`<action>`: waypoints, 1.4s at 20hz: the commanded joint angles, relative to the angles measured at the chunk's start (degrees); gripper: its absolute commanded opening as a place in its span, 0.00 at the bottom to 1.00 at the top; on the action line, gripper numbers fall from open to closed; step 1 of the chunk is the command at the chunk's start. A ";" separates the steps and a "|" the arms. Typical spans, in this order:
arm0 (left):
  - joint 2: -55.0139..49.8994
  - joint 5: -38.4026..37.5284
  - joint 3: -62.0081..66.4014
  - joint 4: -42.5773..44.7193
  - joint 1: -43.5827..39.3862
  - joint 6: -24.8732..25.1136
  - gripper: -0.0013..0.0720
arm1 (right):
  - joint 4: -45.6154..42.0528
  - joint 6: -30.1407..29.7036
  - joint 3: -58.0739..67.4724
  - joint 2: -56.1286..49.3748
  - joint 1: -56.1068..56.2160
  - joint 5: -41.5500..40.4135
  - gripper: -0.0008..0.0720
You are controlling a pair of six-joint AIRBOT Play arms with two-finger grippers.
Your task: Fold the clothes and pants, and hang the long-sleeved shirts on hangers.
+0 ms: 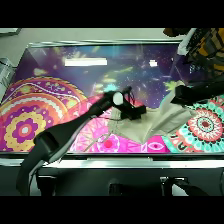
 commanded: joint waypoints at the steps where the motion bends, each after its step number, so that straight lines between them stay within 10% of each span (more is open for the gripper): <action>1: 6.36 -9.68 0.37 9.11 6.27 2.95 0.05 | -0.15 0.61 -0.02 -0.33 6.64 -1.33 0.04; 15: 29.40 -23.43 0.20 19.37 31.91 8.22 0.05 | -10.19 27.89 -0.13 -18.01 41.16 -11.26 0.04; 22: 29.18 -23.78 -0.24 19.37 32.28 9.46 0.05 | -3.78 29.14 0.66 -18.36 44.06 -11.10 0.79; 28: 28.70 -23.80 -0.26 19.32 32.26 11.72 0.05 | -3.89 24.81 1.18 -0.42 25.51 -5.03 0.94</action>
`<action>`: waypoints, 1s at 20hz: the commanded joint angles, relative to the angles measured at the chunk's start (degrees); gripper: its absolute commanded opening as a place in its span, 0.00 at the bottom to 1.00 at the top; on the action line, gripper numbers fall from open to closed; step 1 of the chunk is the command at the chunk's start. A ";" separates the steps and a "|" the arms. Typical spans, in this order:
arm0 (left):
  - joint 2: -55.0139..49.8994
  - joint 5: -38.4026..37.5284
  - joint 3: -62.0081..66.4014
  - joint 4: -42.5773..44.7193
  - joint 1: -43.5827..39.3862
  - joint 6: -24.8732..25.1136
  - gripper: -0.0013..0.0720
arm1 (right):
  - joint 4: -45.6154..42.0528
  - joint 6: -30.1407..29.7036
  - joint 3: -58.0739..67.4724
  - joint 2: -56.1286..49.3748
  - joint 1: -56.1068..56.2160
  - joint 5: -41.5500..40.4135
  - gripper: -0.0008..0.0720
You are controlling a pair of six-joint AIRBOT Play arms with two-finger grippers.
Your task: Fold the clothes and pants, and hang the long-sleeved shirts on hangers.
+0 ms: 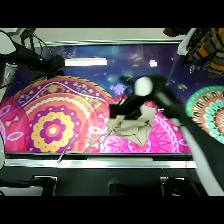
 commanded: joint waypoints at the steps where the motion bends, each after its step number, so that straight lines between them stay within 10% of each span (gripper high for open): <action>1: -0.24 -0.09 -0.02 0.02 0.07 2.27 0.05 | 0.37 -4.94 0.13 9.55 -16.22 6.19 0.94; 9: -0.94 -0.11 -2.56 -0.11 0.07 3.93 0.05 | 17.81 -24.52 -26.45 10.86 -54.31 4.50 0.95; 20: -1.18 -0.07 -3.91 -0.13 0.04 8.20 0.05 | 35.04 -40.98 -48.63 -1.73 -42.38 -25.94 0.91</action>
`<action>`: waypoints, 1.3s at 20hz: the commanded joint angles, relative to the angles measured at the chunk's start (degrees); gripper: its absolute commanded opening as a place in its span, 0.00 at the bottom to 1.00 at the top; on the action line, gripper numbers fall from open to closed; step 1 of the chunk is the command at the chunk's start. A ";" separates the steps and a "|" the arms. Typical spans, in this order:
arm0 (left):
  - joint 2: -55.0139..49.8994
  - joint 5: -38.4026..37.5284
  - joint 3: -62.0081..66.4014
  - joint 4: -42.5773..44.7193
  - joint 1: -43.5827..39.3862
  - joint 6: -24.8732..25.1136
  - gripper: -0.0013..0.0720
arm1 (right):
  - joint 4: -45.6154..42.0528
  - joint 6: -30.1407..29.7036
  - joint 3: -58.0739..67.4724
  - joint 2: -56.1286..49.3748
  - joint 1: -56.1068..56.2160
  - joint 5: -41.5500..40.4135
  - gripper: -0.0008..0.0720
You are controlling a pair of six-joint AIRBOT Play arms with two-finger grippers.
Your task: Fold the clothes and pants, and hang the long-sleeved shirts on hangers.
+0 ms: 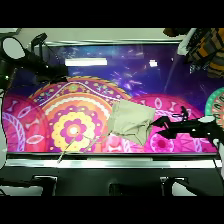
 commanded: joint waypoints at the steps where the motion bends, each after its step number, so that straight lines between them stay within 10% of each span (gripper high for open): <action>1: -0.04 0.00 -0.09 0.00 0.00 0.59 0.05 | 4.63 -3.74 -1.68 -5.22 4.55 -9.64 0.91; 6: -0.04 0.02 -0.09 0.00 -0.02 0.59 0.05 | 6.25 -5.46 -1.66 -6.80 7.54 -13.64 0.78; 9: -0.50 1.05 -0.09 -7.04 -0.11 5.68 0.05 | 7.28 -6.32 -1.62 -6.62 7.56 -14.25 0.05; 12: -3.02 5.53 -0.09 -16.96 -2.69 11.21 0.26 | 7.02 -6.27 -0.76 -5.20 7.48 -13.18 0.04; 13: -4.55 6.23 -0.07 -17.90 -4.68 12.70 0.74 | 7.02 -6.27 -0.15 -4.94 7.48 -12.15 0.04; 14: -6.34 6.10 -0.07 -17.88 -6.93 13.81 0.97 | 7.02 -6.08 0.55 -4.96 7.48 -10.93 0.04; 26: -23.08 10.27 -0.07 -17.22 -24.70 26.77 0.94 | 5.57 -6.14 1.27 -4.94 7.48 -5.70 0.04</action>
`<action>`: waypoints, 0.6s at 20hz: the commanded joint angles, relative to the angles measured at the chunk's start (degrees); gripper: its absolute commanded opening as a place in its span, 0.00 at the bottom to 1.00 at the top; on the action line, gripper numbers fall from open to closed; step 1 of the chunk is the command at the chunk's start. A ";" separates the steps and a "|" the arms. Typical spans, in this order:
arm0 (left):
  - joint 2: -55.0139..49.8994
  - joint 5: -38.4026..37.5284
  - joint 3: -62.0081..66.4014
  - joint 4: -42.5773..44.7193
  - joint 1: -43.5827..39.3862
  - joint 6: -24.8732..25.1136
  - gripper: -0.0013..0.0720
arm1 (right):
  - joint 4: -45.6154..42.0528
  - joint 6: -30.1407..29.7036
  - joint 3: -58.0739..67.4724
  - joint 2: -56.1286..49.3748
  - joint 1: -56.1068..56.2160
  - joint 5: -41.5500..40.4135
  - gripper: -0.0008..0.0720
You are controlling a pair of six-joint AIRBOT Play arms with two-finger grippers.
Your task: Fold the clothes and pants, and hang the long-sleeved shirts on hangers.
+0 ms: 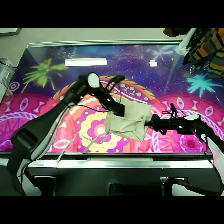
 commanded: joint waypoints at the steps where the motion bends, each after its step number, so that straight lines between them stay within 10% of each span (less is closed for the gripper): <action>1: -2.29 5.38 0.02 0.17 -1.66 3.65 0.94 | -0.61 -0.48 0.07 0.04 0.04 2.12 0.04; 12: -5.73 3.98 0.04 2.05 -1.55 10.99 0.85 | -1.33 -0.44 0.07 0.04 0.04 4.28 0.04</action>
